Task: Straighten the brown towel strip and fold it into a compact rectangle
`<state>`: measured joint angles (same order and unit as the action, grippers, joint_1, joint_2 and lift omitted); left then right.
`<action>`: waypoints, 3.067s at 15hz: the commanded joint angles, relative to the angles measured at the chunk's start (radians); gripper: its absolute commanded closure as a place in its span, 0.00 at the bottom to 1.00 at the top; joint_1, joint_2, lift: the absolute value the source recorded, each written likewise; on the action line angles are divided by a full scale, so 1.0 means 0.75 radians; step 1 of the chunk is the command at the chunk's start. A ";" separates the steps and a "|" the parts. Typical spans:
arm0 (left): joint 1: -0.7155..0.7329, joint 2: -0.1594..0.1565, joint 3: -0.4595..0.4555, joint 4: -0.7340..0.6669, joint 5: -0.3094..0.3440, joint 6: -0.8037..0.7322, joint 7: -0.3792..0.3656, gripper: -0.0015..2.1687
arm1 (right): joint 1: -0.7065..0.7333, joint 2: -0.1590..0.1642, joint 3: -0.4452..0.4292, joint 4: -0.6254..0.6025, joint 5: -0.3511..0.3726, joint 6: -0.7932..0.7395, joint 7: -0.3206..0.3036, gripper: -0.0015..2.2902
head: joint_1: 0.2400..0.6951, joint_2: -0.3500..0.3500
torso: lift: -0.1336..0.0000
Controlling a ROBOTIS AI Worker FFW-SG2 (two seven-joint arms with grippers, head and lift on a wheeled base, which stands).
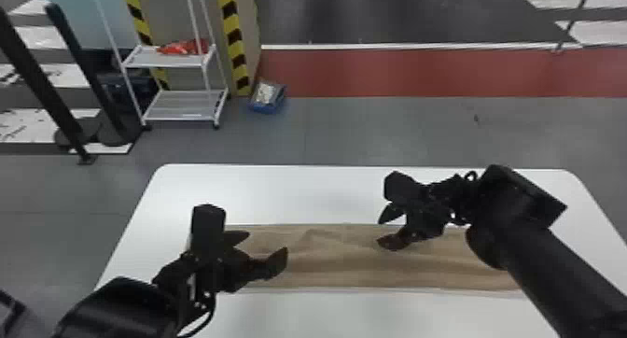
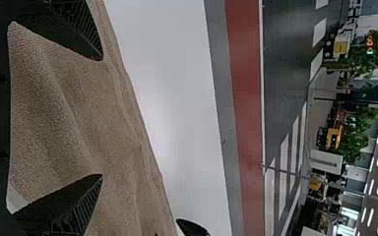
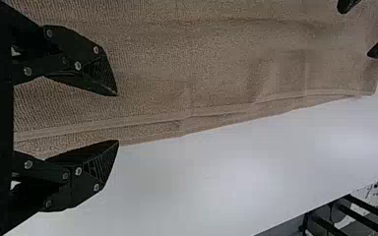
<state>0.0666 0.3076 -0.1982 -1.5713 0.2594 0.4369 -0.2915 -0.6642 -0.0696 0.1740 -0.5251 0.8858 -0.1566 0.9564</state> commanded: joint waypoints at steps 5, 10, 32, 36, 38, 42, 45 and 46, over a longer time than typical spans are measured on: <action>0.032 0.013 0.015 -0.014 0.002 0.002 -0.004 0.02 | 0.016 -0.003 0.001 0.017 -0.003 -0.017 -0.105 0.34 | 1.00 0.57 | 1.00; 0.048 0.013 0.007 -0.018 -0.004 -0.007 0.002 0.02 | 0.020 -0.003 0.001 0.060 0.003 -0.029 -0.107 0.34 | 1.00 0.58 | 1.00; 0.058 0.015 0.005 -0.018 -0.008 -0.039 0.004 0.02 | 0.047 -0.020 -0.009 0.052 -0.062 -0.078 -0.203 0.33 | 1.00 0.58 | 1.00; 0.062 0.015 0.003 -0.018 -0.008 -0.039 0.004 0.02 | 0.047 -0.022 -0.007 0.054 -0.054 -0.050 -0.183 0.34 | 1.00 0.57 | 1.00; 0.062 0.017 0.003 -0.018 -0.008 -0.039 0.004 0.02 | 0.047 -0.022 -0.005 0.054 -0.052 -0.029 -0.167 0.41 | 1.00 0.56 | 1.00; 0.065 0.019 0.003 -0.014 -0.008 -0.039 0.004 0.02 | 0.039 -0.018 -0.001 0.052 -0.052 -0.013 -0.150 0.49 | 1.00 0.56 | 1.00; 0.062 0.017 0.005 -0.010 -0.008 -0.039 0.004 0.02 | 0.039 -0.018 -0.003 0.050 -0.060 -0.013 -0.150 0.51 | 1.00 0.57 | 1.00; 0.058 0.017 0.005 -0.012 -0.008 -0.035 0.004 0.02 | 0.039 -0.018 -0.005 0.044 -0.066 -0.009 -0.142 0.51 | 1.00 0.57 | 1.00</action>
<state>0.1140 0.3214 -0.1958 -1.5792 0.2531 0.4076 -0.2884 -0.6349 -0.0827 0.1717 -0.4880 0.8407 -0.1651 0.8463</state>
